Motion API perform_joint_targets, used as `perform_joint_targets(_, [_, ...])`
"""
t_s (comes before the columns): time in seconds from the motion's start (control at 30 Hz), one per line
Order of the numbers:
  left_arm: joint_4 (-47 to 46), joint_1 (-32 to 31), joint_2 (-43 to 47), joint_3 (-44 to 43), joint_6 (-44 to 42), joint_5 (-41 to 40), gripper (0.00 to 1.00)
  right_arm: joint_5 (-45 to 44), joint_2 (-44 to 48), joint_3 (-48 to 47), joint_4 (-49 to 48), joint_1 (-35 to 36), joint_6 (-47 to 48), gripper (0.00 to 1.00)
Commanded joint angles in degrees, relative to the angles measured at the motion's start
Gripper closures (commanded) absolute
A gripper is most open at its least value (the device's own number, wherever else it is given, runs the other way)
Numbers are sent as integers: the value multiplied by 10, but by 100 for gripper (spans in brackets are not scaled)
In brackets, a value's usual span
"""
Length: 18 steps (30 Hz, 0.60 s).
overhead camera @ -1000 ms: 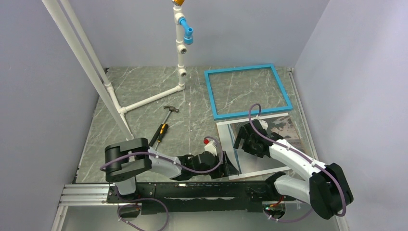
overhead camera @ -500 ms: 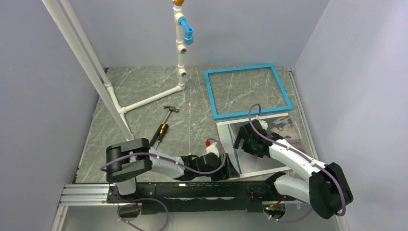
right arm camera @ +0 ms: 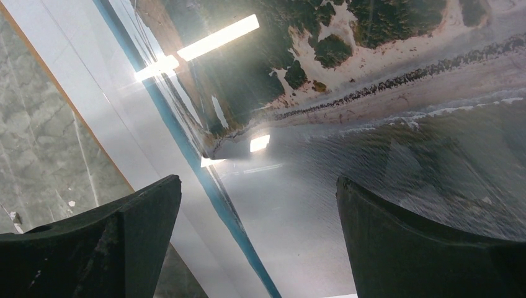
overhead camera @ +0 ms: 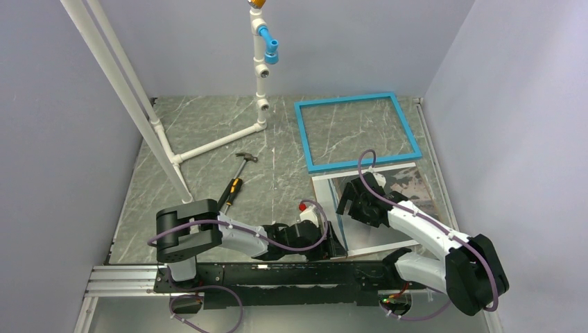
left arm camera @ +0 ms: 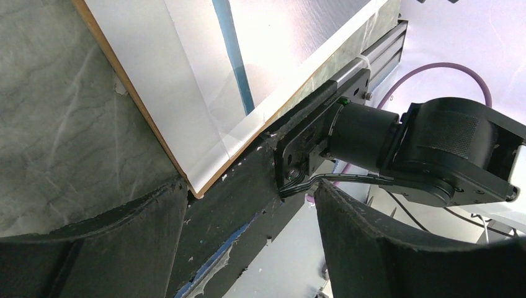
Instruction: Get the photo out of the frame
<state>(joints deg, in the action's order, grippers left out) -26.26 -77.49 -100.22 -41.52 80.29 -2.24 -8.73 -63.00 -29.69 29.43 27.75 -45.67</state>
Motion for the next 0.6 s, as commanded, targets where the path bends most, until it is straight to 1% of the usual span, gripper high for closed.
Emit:
perform_joint_targets(0.0, [-30,-4,5,-25,-16,-2,22,-11,-1,-1,-15,1,-9,4])
perform_joint_targets(0.4, [30,-4,24,-54,-59,-16,22,-9,-1,0,-17,1,-10,4])
perform_joint_targets(0.57, [109,-4,20,-100,-85,-10,22,-9,0,1,-17,1,-11,5])
